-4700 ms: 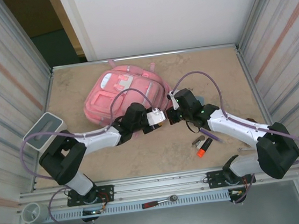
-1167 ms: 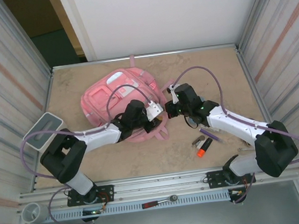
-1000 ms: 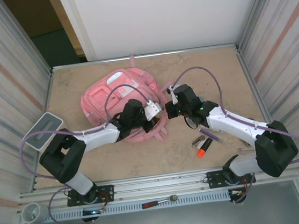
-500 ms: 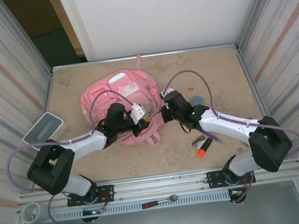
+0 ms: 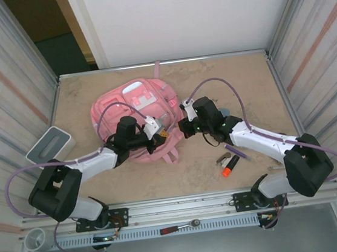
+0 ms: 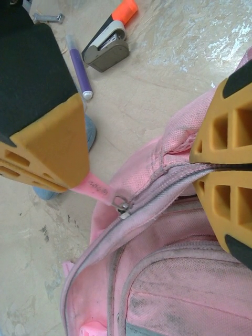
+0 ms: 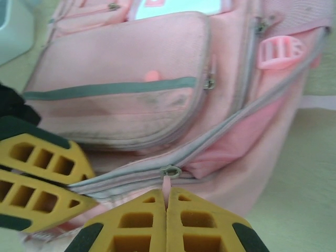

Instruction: Pack the student bag

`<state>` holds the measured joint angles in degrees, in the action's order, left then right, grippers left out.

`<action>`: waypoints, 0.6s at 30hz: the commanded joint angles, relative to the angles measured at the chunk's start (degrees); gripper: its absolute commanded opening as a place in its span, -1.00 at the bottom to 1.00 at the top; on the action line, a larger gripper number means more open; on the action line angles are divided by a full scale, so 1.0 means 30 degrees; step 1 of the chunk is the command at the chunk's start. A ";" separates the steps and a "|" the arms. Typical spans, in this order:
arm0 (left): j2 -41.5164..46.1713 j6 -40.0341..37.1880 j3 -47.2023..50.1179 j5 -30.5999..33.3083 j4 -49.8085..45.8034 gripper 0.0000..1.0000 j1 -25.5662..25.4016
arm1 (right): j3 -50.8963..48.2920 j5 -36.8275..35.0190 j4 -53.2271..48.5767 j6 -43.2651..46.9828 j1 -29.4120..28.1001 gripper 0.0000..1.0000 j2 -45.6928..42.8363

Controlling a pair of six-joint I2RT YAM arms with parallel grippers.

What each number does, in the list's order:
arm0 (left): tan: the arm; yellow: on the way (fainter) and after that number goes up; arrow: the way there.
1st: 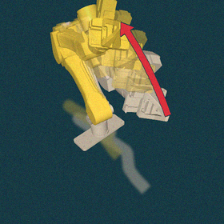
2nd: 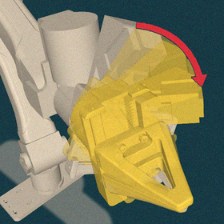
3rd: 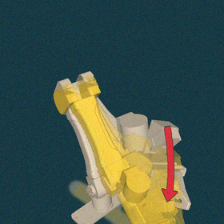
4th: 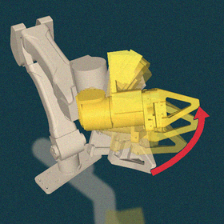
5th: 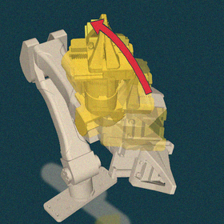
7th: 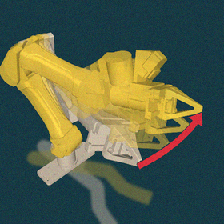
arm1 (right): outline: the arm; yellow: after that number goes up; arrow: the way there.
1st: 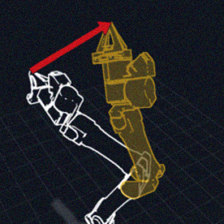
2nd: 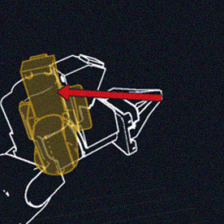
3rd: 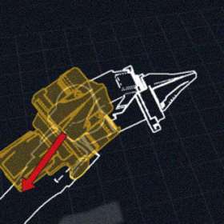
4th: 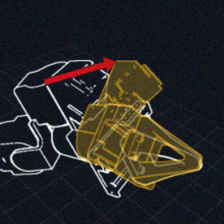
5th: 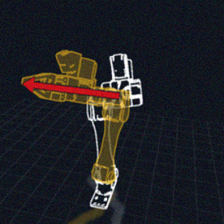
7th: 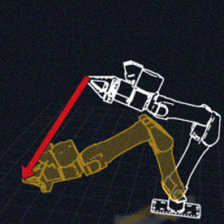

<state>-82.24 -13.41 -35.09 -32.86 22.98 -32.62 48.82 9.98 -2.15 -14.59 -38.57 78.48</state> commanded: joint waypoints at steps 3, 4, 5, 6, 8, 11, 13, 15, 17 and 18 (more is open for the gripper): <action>0.0606 -0.0347 -0.0171 0.0279 0.1049 -1.00 0.0239 | -0.0413 0.4218 0.0883 -0.0938 0.0258 -1.00 -0.0144; 0.0551 -0.0462 -0.0140 0.0444 0.1029 -1.00 0.0239 | -0.0448 0.4358 0.0991 -0.1114 0.0285 -1.00 -0.0362; 0.0521 -0.0550 -0.0110 0.0519 0.1020 -1.00 0.0239 | -0.0508 0.4525 0.1092 -0.1289 0.0362 -1.00 -0.0570; 0.0463 -0.0629 -0.0067 0.0540 0.1028 -1.00 0.0240 | -0.0594 0.4701 0.1276 -0.1494 0.0453 -1.00 -0.0816; 0.0317 -0.0753 -0.0080 0.0547 0.1004 -1.00 0.0239 | -0.0712 0.5221 0.1571 -0.1923 0.0672 -1.00 -0.1173; 0.0224 -0.0862 -0.0080 0.0668 0.0930 -1.00 0.0239 | -0.0696 0.4821 0.1244 -0.2005 0.0696 -1.00 -0.1439; 0.0352 -0.0862 -0.0025 0.0645 0.0974 -1.00 0.0239 | -0.0516 0.3092 0.0217 -0.1502 0.0617 -1.00 -0.1395; 0.0557 -0.0789 0.0075 0.0541 0.1082 -1.00 0.0239 | -0.0423 0.1298 -0.0643 -0.1201 0.0579 -1.00 -0.1323; 0.0762 -0.0803 0.0180 0.0387 0.1214 -1.00 0.0239 | -0.0423 0.0804 -0.0878 -0.0968 0.0502 -1.00 -0.1193; 0.0832 -0.0807 0.0238 0.0334 0.1274 -1.00 0.0239 | -0.0380 0.1085 -0.0879 -0.0939 0.0415 -1.00 -0.1021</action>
<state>-82.24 -14.72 -34.74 -32.40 22.87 -32.62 46.83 16.71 -1.83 -18.81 -36.80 75.92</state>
